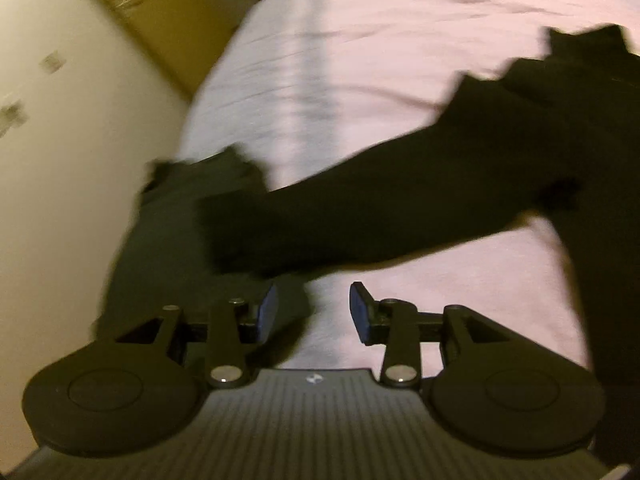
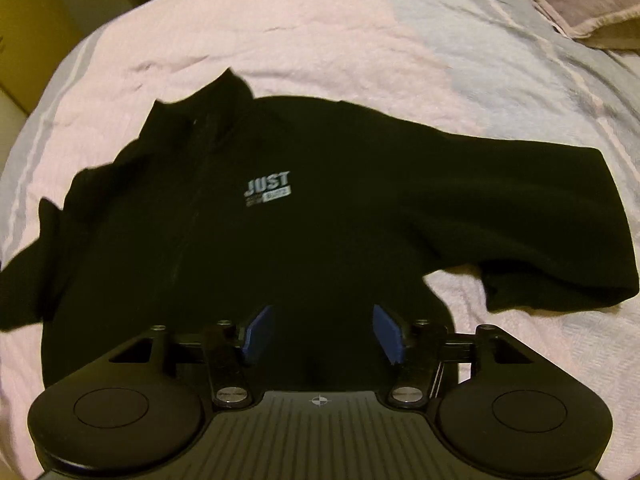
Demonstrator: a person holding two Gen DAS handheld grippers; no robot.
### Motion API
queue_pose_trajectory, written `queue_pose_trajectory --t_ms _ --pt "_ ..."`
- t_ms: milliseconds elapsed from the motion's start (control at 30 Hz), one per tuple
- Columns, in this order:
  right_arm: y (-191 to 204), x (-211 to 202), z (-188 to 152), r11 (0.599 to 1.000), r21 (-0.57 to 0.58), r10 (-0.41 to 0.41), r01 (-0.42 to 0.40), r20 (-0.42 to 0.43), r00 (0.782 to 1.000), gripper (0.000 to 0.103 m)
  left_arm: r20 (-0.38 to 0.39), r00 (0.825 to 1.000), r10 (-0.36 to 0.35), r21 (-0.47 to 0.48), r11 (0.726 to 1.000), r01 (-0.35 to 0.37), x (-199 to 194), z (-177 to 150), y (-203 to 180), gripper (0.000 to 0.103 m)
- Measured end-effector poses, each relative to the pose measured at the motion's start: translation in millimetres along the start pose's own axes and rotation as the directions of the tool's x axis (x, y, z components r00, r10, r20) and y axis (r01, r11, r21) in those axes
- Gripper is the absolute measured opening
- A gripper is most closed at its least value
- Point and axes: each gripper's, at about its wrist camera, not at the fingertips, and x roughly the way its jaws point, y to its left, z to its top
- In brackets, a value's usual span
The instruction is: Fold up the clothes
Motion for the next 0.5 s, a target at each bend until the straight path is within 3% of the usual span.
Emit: queue_pose_trajectory --t_ms 67,167,333,400,500 --pt "0 -4 2 1.0 -0.014 -0.02 0.02 -0.001 1.0 0.064 0.041 0.995 -0.089 0.035 0.996 0.087 7 13 -27 0.036" --pt "-12 -9 16 0.997 -0.062 -0.037 0.038 0.011 0.999 0.065 0.098 0.972 -0.215 0.076 0.975 0.208 22 39 -63 0.042" --pt "-32 -1 58 0.981 -0.191 -0.037 0.044 0.042 0.998 0.071 0.2 0.912 -0.358 0.216 0.924 0.315 35 116 -125 0.049" --pt "-36 13 81 0.966 -0.259 0.0 0.011 0.043 0.999 0.071 0.225 0.88 -0.417 0.271 0.895 0.355 45 151 -151 0.055" --pt "-32 42 119 0.918 -0.394 0.069 -0.045 0.047 0.996 0.072 0.211 0.852 -0.48 0.324 0.856 0.402 68 201 -190 0.059"
